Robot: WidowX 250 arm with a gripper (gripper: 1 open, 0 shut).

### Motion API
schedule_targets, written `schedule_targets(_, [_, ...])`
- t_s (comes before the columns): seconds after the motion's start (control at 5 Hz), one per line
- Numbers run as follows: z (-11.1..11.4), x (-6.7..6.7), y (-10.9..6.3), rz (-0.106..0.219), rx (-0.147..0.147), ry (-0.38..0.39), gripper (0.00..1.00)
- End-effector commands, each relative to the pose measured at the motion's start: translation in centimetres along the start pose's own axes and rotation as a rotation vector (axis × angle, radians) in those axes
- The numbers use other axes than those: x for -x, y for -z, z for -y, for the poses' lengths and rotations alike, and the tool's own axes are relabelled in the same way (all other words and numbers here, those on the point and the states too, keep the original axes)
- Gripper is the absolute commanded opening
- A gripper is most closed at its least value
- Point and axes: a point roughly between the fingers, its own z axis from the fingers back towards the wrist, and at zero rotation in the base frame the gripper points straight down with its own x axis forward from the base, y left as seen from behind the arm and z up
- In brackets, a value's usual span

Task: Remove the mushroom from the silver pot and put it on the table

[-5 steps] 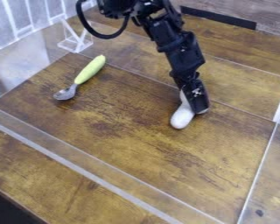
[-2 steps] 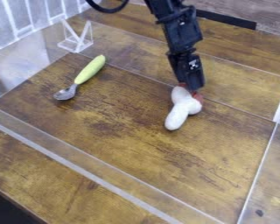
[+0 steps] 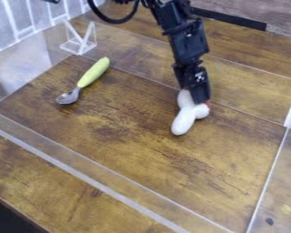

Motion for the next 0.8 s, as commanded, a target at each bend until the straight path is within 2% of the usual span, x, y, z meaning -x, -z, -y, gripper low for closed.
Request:
schedule_targets(0.0, [0.5,-1.4,-2.3,0.014,-0.024,0.048,1.0])
schedule_targets(0.2, [0.9,-1.8,-2.8,-0.009,0.001,0.049,1.0])
schedule_targets(0.4, [0.9,-1.7,-1.6,-0.038,0.03,0.084,0.0])
schedule_targets(0.6, [1.1,-1.6,-0.5,-0.054,0.063,0.116,0.0])
